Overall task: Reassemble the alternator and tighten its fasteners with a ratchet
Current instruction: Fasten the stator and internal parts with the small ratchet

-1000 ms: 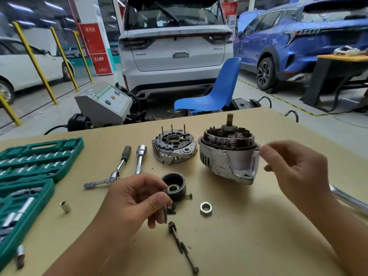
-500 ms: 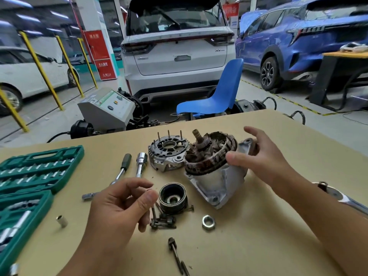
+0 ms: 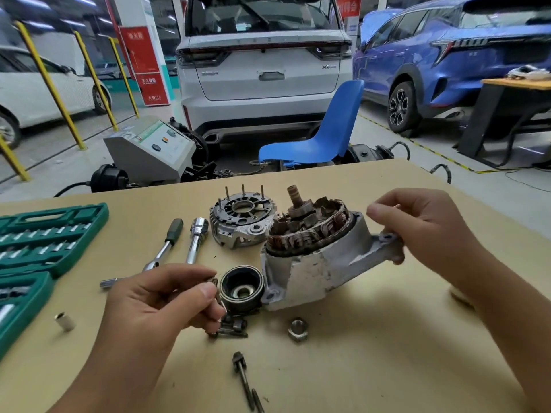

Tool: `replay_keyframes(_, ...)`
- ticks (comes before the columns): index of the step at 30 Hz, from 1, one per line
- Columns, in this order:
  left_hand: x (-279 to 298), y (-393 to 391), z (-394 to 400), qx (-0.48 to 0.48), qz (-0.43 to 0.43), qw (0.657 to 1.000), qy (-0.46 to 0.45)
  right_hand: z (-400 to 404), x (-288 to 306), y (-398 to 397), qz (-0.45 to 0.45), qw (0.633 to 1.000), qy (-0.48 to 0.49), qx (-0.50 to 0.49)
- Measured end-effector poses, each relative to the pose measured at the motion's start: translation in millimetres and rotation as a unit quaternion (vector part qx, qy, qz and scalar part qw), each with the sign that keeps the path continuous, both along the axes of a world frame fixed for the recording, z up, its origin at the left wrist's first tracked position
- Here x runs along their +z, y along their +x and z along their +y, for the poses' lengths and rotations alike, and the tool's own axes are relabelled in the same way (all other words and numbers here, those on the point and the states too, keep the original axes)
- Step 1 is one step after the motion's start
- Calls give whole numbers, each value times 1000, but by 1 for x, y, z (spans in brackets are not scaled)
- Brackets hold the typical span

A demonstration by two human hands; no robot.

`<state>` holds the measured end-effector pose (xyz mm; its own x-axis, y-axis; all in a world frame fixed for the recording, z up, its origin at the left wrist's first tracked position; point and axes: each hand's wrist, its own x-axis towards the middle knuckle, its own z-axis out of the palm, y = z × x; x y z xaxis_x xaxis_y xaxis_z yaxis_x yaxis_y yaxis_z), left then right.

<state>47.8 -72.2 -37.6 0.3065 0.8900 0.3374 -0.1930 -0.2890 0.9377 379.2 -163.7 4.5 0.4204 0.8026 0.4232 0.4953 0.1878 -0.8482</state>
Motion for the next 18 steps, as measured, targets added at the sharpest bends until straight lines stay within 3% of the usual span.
replay_keyframes(2,1,0,-2,-14,0,1000,5,-7,4,3,5,999,5,47)
replay_keyframes(5,6,5,-6,-19,-4,999,27,-5,1,3,59,996,65,-22)
replay_keyframes(7,11,14,-8,-5,-9,998,55,1,-5,-1,65,996,27,-52)
replay_keyframes(12,30,51,-7,-3,-14,995,99,6,-13,-16,132,980,-138,61)
replay_keyframes(15,34,65,-7,13,-16,993,118,4,-15,-22,190,966,-134,109)
replay_keyframes(18,25,65,-13,26,-13,992,124,1,-13,-16,167,966,-132,146)
